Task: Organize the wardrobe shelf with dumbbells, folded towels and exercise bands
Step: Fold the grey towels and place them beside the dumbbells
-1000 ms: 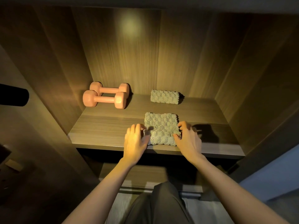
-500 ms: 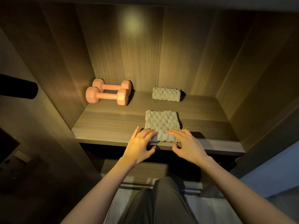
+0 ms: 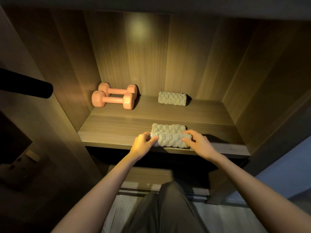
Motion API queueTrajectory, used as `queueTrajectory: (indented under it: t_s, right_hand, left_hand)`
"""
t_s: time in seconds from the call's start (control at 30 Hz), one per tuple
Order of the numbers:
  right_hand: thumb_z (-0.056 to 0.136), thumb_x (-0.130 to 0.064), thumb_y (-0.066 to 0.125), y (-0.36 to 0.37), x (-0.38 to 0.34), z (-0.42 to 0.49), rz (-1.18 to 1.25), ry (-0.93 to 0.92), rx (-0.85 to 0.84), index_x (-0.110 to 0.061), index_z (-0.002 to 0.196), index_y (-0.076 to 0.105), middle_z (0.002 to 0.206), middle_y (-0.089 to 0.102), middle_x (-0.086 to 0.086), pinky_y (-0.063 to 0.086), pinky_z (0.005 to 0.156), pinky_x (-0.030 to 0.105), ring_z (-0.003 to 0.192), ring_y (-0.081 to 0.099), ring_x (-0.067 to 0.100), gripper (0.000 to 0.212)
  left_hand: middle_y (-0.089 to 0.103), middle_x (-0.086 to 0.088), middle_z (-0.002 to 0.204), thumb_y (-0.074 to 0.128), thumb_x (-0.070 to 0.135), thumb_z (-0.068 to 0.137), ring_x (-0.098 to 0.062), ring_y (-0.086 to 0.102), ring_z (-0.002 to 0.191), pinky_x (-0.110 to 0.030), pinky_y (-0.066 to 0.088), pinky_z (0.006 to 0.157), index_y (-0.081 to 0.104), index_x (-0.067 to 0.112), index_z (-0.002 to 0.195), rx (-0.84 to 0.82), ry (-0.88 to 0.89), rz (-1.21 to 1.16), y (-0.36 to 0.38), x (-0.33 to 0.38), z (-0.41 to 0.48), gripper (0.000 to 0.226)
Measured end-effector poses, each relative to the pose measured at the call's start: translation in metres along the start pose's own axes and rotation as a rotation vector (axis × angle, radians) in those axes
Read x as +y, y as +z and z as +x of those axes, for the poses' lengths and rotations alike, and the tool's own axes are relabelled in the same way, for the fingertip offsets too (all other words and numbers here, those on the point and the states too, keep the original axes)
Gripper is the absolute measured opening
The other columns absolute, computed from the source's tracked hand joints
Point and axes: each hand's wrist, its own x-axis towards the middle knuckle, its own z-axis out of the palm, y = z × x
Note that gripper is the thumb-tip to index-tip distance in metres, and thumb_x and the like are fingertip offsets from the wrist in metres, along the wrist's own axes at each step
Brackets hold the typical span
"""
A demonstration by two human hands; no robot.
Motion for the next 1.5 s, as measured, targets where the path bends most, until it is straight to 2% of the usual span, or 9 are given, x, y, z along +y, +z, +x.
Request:
queueTrajectory:
  t_s: [0.07, 0.2, 0.4, 0.53, 0.73, 0.97, 1.2, 1.37, 1.5]
  right_hand:
    - [0.092, -0.040, 0.058, 0.003, -0.003, 0.006, 0.095, 0.117, 0.042, -0.025, 0.126, 0.052, 0.084, 0.061, -0.006, 0.050, 0.078, 0.035, 0.079, 0.059, 0.012, 0.038]
    - [0.088, -0.040, 0.063, 0.015, -0.008, 0.016, 0.107, 0.284, 0.155, -0.028, 0.120, 0.049, 0.075, 0.059, -0.005, 0.048, 0.073, 0.033, 0.071, 0.058, 0.015, 0.037]
    - [0.088, -0.020, 0.065, 0.025, -0.018, 0.013, -0.396, -0.089, 0.367, -0.030, 0.125, 0.051, 0.121, 0.057, 0.003, 0.048, 0.087, 0.035, 0.120, 0.050, 0.025, 0.040]
    - [0.087, 0.005, 0.056, 0.030, -0.011, 0.010, -0.524, -0.361, 0.218, -0.020, 0.132, 0.055, 0.133, 0.056, -0.001, 0.043, 0.094, 0.031, 0.123, 0.049, 0.019, 0.052]
    - [0.096, -0.033, 0.047, 0.021, 0.004, 0.004, -0.553, -0.380, -0.005, -0.032, 0.151, 0.021, 0.152, 0.032, -0.010, 0.035, 0.107, 0.029, 0.137, 0.029, 0.009, 0.061]
    - [0.090, -0.030, 0.063, 0.014, 0.001, -0.003, -0.468, -0.316, -0.009, -0.039, 0.142, 0.037, 0.126, 0.053, -0.010, 0.042, 0.089, 0.025, 0.116, 0.045, 0.009, 0.059]
    - [0.086, -0.046, 0.065, 0.001, 0.001, 0.000, 0.053, -0.030, 0.042, -0.028, 0.120, 0.061, 0.106, 0.065, -0.012, 0.045, 0.081, 0.023, 0.099, 0.060, 0.007, 0.039]
    - [0.084, -0.052, 0.064, 0.015, 0.002, 0.016, 0.229, 0.237, 0.206, -0.022, 0.120, 0.055, 0.106, 0.060, -0.003, 0.045, 0.085, 0.030, 0.102, 0.055, 0.015, 0.048]
    - [0.083, -0.046, 0.068, 0.025, 0.000, 0.024, 0.126, 0.234, 0.394, -0.022, 0.119, 0.047, 0.092, 0.058, 0.004, 0.040, 0.072, 0.030, 0.089, 0.052, 0.019, 0.048]
  left_hand:
    - [0.045, 0.004, 0.064, 0.063, 0.038, 0.089, -0.014, 0.041, 0.063, -0.032, 0.032, 0.060, 0.045, 0.016, 0.068, 0.063, -0.105, -0.029, 0.005, 0.003, 0.006, 0.036]
    - [0.061, 0.005, 0.078, 0.062, 0.044, 0.086, -0.021, 0.062, 0.088, -0.033, 0.047, 0.077, 0.057, 0.015, 0.098, 0.203, -0.180, 0.115, 0.014, 0.007, 0.010, 0.032]
    - [0.055, -0.005, 0.102, 0.058, 0.024, 0.091, -0.026, 0.054, 0.093, -0.039, 0.046, 0.072, 0.059, 0.015, 0.108, 0.340, 0.285, 0.559, 0.018, 0.005, 0.010, 0.020]
    - [0.064, 0.003, 0.110, 0.054, 0.017, 0.094, -0.022, 0.058, 0.098, -0.033, 0.044, 0.080, 0.064, 0.020, 0.118, 0.225, 0.483, 0.625, 0.018, -0.003, 0.008, 0.026]
    - [0.047, 0.001, 0.140, 0.058, 0.039, 0.089, -0.017, 0.042, 0.130, -0.029, 0.032, 0.109, 0.041, 0.017, 0.142, 0.004, 0.563, 0.687, 0.008, -0.021, 0.004, 0.059]
    - [0.060, 0.003, 0.119, 0.064, 0.023, 0.088, -0.018, 0.054, 0.106, -0.031, 0.045, 0.088, 0.050, 0.022, 0.133, 0.061, 0.623, 0.625, 0.005, -0.020, -0.007, 0.047]
    - [0.061, 0.009, 0.071, 0.062, 0.041, 0.089, -0.001, 0.052, 0.063, -0.027, 0.041, 0.064, 0.061, 0.020, 0.105, 0.041, 0.185, 0.092, 0.002, -0.006, 0.001, 0.027]
    - [0.070, -0.001, 0.101, 0.056, 0.061, 0.085, -0.023, 0.063, 0.101, -0.041, 0.049, 0.093, 0.062, 0.020, 0.120, 0.063, -0.152, 0.089, 0.011, 0.008, 0.025, 0.055]
    - [0.068, -0.007, 0.105, 0.049, 0.063, 0.086, -0.028, 0.059, 0.105, -0.039, 0.047, 0.091, 0.065, 0.017, 0.105, 0.153, -0.219, 0.269, 0.019, 0.013, 0.036, 0.053]
